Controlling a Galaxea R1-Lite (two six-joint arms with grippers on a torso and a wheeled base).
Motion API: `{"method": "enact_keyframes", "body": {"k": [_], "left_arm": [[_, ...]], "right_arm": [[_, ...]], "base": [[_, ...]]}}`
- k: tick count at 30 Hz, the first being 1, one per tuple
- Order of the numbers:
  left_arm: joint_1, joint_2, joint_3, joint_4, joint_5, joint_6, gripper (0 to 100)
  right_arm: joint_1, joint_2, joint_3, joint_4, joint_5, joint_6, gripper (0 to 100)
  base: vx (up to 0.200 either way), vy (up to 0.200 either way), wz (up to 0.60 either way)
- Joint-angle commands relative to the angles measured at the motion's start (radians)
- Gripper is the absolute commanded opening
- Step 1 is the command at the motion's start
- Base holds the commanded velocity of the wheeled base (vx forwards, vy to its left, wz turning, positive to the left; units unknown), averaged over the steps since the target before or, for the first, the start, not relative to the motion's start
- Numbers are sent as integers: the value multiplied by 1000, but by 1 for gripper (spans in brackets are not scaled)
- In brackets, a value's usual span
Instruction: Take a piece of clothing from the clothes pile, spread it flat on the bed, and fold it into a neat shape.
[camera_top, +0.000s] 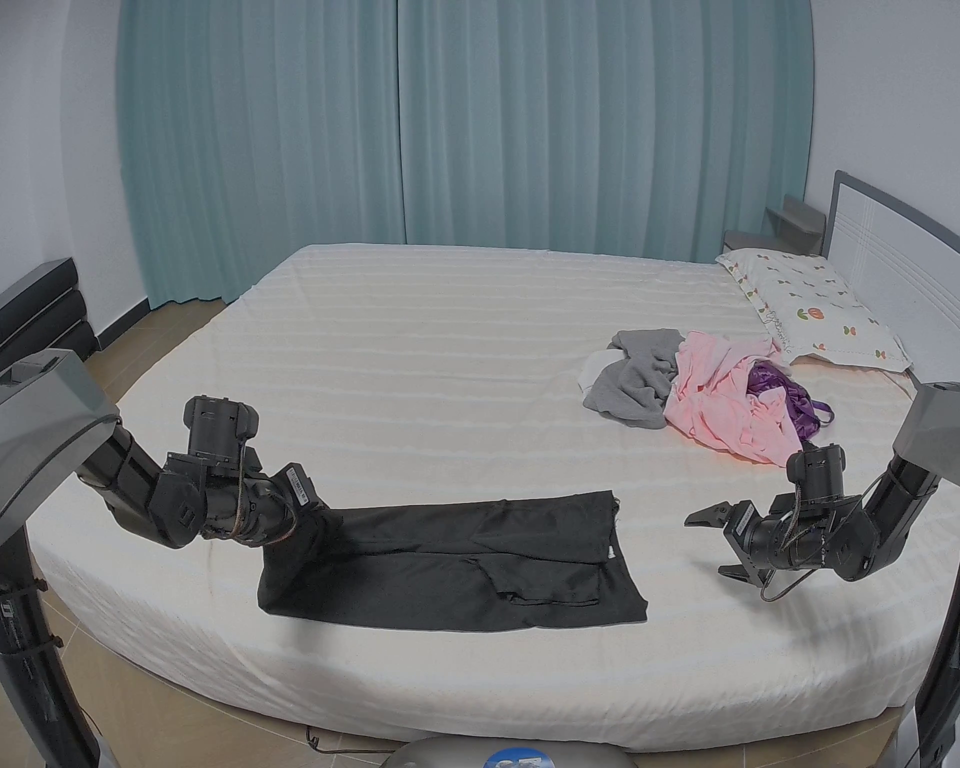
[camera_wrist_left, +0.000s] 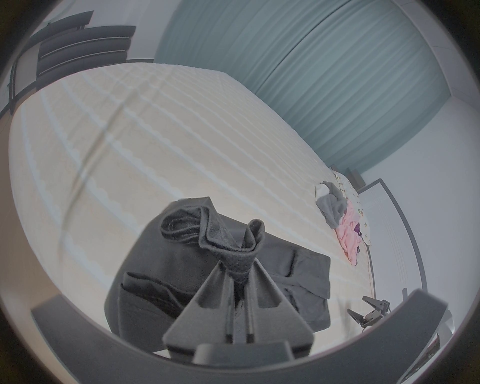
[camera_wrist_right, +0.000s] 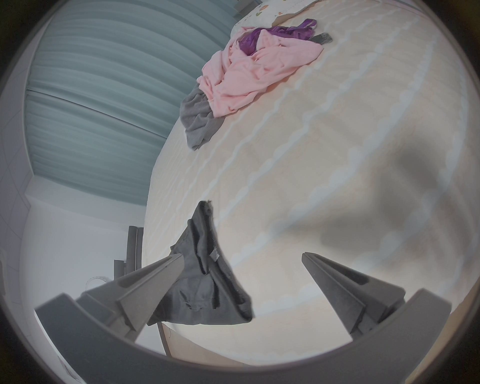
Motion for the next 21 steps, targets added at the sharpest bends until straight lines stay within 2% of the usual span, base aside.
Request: {"method": "enact_keyframes", "body": {"k": [1, 8, 15, 19, 21], "left_arm": [[-49, -19, -65, 45, 23, -30, 0], [-147, -7, -208, 200, 25, -62, 0], [-232, 46, -322, 261, 30, -99, 0], [-268, 119, -398, 306, 63, -102, 0], [-288, 154, -421, 309, 93, -102, 0]], "right_arm": [[0, -1, 2, 0, 1, 1, 100], [0, -3, 2, 0, 1, 0, 100], [0, -6, 3, 0, 2, 0, 100], [0, -6, 3, 0, 2, 0, 100], [0, -4, 3, 0, 2, 0, 100]], "base": [[0, -200, 0], [0, -200, 0], [0, -200, 0], [0, -200, 0], [0, 0, 0]]}}
